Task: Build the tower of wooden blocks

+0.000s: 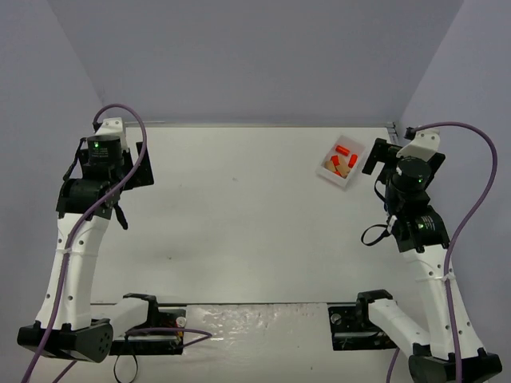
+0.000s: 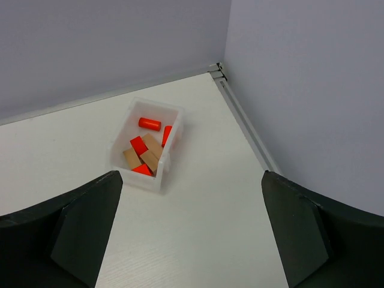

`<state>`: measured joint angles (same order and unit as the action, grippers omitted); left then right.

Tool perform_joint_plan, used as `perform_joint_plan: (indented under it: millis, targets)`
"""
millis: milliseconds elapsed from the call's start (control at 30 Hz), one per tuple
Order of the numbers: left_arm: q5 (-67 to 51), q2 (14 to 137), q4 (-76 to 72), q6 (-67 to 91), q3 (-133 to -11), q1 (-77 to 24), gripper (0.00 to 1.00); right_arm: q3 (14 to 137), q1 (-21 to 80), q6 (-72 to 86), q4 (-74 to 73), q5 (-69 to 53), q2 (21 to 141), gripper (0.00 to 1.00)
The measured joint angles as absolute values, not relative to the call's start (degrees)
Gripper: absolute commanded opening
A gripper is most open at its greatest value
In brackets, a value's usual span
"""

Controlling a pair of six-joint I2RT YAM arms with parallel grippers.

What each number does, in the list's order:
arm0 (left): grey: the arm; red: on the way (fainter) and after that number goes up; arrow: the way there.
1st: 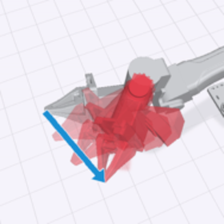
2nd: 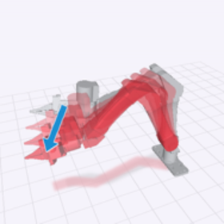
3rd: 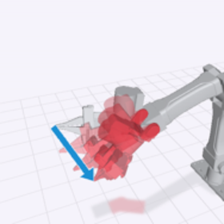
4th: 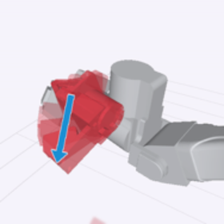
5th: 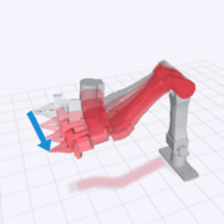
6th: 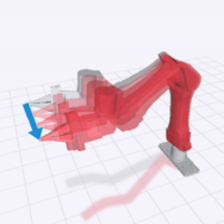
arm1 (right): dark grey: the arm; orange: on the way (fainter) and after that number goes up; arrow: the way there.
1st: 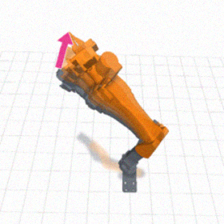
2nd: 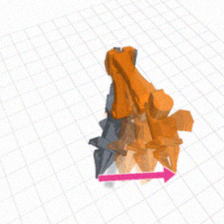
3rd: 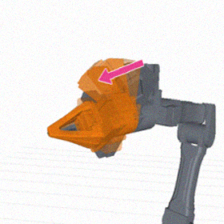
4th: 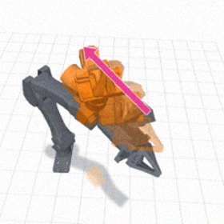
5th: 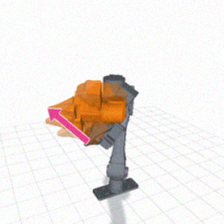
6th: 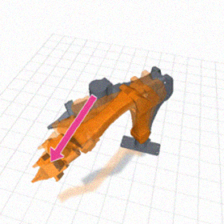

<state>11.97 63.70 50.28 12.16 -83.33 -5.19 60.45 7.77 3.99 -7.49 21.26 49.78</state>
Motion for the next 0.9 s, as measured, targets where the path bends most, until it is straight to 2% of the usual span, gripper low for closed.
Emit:
perform_joint_plan:
  millis: [233, 533, 733, 900]
  targets:
    - [12.1, 63.3, 50.0, 11.9, -83.2, -5.2, 0.97, 60.5, 7.8, 5.1, -6.9, 24.1, 54.6, 1.00]
    - [11.9, 61.6, 49.2, 12.0, -79.4, -5.2, 0.97, 61.5, 5.6, 12.8, -7.2, 23.9, 69.8, 1.00]
    - [10.6, 59.7, 49.4, 12.2, -76.5, -5.2, 0.97, 68.5, 0.3, 18.5, -7.6, 20.1, 81.5, 1.00]
    - [9.4, 56.8, 49.2, 12.6, -75.2, -5.2, 0.97, 74.3, -1.6, 20.8, -8.8, 19.0, 94.0, 0.90]
